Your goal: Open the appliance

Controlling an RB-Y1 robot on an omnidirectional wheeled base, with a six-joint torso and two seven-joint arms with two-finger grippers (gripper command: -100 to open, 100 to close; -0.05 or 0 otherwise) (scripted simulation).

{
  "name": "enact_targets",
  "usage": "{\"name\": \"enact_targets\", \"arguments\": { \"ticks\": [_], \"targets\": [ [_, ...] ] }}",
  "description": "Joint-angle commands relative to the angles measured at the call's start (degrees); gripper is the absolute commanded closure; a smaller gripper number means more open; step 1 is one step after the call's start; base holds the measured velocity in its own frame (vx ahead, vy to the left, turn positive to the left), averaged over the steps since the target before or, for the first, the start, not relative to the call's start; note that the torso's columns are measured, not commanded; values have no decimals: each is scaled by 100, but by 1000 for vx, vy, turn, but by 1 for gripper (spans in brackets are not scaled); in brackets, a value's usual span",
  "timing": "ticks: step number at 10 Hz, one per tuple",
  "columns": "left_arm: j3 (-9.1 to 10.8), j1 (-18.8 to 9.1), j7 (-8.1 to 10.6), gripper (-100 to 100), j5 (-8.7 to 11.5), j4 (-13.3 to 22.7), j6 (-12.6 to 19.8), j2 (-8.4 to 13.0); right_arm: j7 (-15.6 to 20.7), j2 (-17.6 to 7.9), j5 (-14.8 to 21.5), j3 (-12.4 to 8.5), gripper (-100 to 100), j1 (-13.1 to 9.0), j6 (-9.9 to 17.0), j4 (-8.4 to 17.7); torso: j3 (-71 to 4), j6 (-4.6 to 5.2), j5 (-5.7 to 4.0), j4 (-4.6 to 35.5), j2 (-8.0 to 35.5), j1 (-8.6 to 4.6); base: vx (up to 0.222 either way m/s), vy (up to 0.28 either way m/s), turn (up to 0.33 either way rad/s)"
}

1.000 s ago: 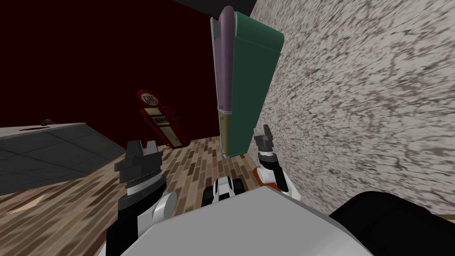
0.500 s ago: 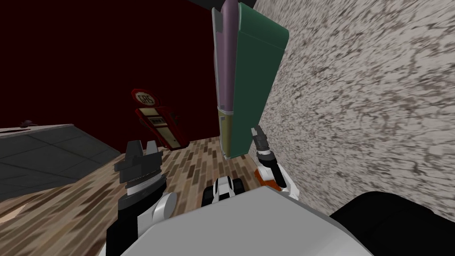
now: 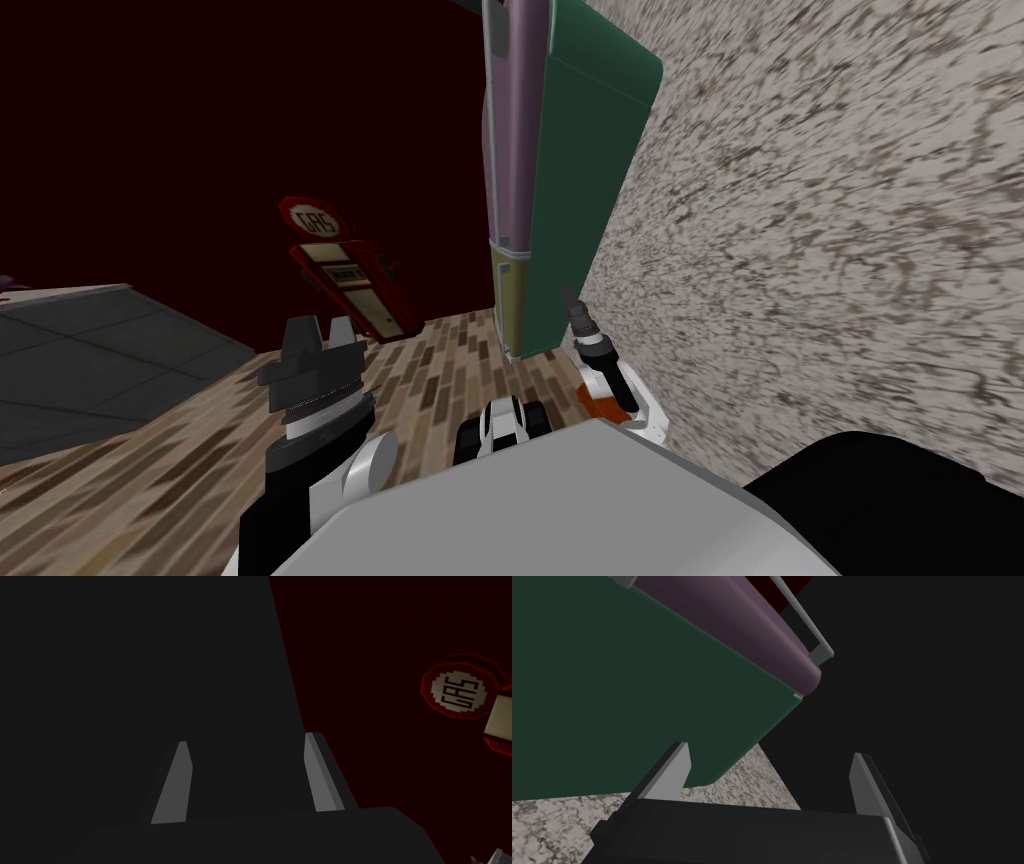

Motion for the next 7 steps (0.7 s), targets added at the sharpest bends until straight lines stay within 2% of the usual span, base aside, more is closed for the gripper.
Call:
{"name": "enact_targets", "arguments": {
  "ticks": [1, 3, 4, 6, 7],
  "targets": [
    [0, 0, 0, 0, 0, 0, 0, 0, 325, -94, 294, -37, -100, -111, 46, 69, -5, 0, 1, -2, -8, 5, 61, 59, -17],
    [0, 0, 0, 0, 0, 0, 0, 0, 696, -213, 678, -81, -100, -269, 97, 183, -6, 0, 3, -3, -10, 9, 76, 77, -47],
    [0, 0, 0, 0, 0, 0, 0, 0, 755, -213, 704, -81, -100, -269, 97, 183, -11, 0, 4, -5, -17, 13, 68, 64, -29],
    [0, 0, 0, 0, 0, 0, 0, 0, 1124, -336, 1089, -127, -100, -436, 153, 312, -6, 0, 0, -3, -9, 1, 79, 64, -53],
    [0, 0, 0, 0, 0, 0, 0, 0, 1201, -336, 1132, -127, -100, -436, 153, 312, -7, -1, 2, -4, -12, 7, 65, 61, -30]
  ]
}}
